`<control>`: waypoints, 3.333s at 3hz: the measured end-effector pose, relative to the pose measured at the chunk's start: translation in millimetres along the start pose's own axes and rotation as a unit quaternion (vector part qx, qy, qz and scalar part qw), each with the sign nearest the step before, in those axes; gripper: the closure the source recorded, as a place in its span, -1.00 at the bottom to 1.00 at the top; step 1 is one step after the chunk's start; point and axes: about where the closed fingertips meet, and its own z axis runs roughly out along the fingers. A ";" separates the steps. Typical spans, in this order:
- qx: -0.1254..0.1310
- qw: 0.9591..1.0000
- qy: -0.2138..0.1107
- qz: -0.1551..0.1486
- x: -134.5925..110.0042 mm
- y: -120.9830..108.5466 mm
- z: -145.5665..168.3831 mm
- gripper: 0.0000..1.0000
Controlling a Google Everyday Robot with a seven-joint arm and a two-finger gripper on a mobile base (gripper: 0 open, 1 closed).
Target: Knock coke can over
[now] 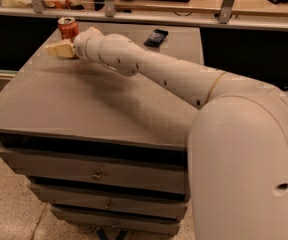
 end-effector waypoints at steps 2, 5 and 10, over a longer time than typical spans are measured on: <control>-0.001 1.000 -0.005 -0.020 -5.6 4.1 6.1 -0.25; 0.063 0.991 0.009 -0.115 -60.5 -51.5 -84.4 1.00; -0.094 0.922 0.001 -0.376 -176.2 -70.1 -136.7 1.00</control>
Offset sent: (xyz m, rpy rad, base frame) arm 0.0030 0.0063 0.0090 -0.0282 -0.0590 -0.0004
